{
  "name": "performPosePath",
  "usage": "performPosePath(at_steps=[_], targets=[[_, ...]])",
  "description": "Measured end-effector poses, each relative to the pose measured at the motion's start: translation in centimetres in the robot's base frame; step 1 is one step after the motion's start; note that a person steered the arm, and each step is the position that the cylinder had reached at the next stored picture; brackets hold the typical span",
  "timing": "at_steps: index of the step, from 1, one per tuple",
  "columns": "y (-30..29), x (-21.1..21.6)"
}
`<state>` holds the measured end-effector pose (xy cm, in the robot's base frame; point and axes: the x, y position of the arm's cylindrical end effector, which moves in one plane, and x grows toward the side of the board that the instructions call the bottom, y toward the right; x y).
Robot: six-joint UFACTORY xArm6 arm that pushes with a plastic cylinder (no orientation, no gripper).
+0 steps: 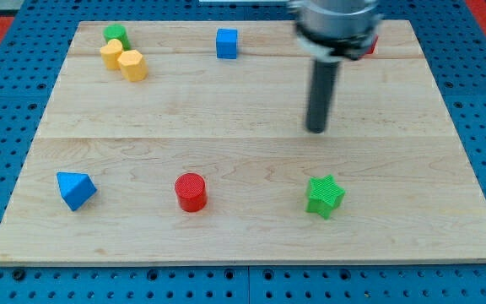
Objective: Slide green star diagonal to the red circle
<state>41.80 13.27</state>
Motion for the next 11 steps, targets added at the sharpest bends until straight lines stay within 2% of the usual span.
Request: performPosePath(at_steps=[1,2,3,5,6,7,8,9,10,11], targets=[[5.0,3.9],[7.2,10.0],[3.1,13.5],[-7.7,9.2],[-4.5,14.1],[-7.8,11.6],[-13.3,11.8],[-13.3,14.9],[-15.7,12.1],[-17.3,5.5]])
